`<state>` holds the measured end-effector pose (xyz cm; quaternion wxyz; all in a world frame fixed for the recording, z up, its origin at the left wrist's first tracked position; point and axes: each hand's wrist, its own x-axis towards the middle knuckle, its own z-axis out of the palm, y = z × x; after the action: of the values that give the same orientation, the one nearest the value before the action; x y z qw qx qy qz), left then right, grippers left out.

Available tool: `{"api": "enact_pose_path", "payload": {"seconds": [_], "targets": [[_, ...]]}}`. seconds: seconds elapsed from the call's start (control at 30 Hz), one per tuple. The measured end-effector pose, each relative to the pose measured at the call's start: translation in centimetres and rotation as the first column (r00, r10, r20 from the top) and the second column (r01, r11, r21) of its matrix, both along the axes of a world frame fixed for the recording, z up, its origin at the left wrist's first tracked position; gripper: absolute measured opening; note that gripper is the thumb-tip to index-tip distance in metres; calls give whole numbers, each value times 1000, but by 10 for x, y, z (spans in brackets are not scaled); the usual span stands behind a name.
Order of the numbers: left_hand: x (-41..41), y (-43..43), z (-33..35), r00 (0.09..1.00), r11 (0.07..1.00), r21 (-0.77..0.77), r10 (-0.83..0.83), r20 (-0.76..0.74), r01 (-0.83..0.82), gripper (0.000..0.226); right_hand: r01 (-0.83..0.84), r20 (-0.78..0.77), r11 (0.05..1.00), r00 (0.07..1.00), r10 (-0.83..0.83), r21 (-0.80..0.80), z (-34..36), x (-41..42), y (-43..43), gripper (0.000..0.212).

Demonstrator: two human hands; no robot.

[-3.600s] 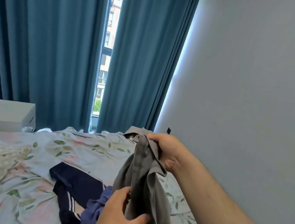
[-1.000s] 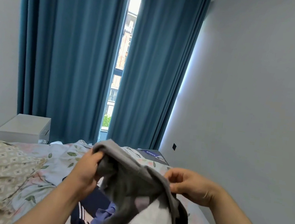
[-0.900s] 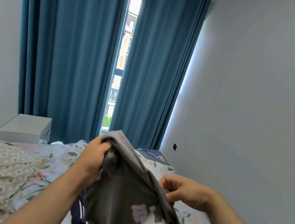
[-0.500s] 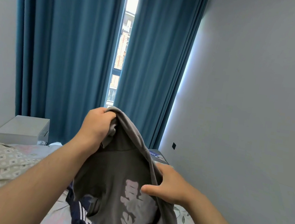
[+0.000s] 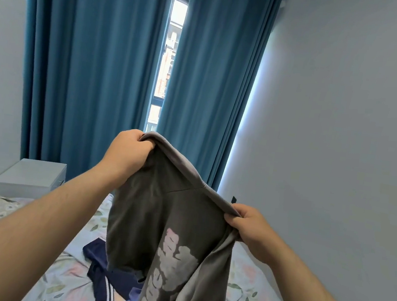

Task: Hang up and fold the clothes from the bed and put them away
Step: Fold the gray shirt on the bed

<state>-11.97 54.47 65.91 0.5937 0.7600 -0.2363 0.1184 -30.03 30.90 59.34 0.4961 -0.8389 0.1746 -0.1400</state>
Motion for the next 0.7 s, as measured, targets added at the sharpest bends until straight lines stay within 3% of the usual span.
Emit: {"api": "enact_pose_path", "payload": {"seconds": [0.1, 0.13, 0.23, 0.27, 0.37, 0.43, 0.53, 0.6, 0.7], "targets": [[-10, -9, 2, 997, 995, 70, -68, 20, 67, 19, -85, -145, 985, 987, 63, -153, 1, -2, 9, 20], [-16, -14, 3, 994, 990, 92, -106, 27, 103, 17, -103, -120, 988, 989, 89, -119, -1, 1, 15, 22], [-37, -31, 0, 961, 951, 153, -274, 24, 268, 15, -184, 77, 981, 981, 180, 54, -9, 10, 42, 60], [-43, -35, -1, 952, 939, 168, -306, 16, 300, 14, -200, 171, 974, 969, 180, 111, -12, 14, 50, 56], [-48, -39, -7, 953, 942, 148, -303, -22, 303, 17, -106, 340, 965, 940, 19, 238, -13, 22, 68, 11], [-47, -38, -11, 955, 944, 142, -294, -44, 297, 20, 7, 364, 979, 928, -83, 205, -14, 24, 69, 21], [-47, -35, -21, 948, 940, 132, -304, -97, 315, 22, 9, 360, 976, 929, -89, 217, -13, 22, 71, 27], [-45, -32, -29, 933, 941, 61, -321, -161, 334, 27, -16, 345, 944, 933, -105, 330, -11, 24, 75, 26], [-43, -20, -50, 871, 903, -192, -423, -248, 384, 37, -159, 394, 788, 912, -113, 595, 0, 31, 79, 22]]}}
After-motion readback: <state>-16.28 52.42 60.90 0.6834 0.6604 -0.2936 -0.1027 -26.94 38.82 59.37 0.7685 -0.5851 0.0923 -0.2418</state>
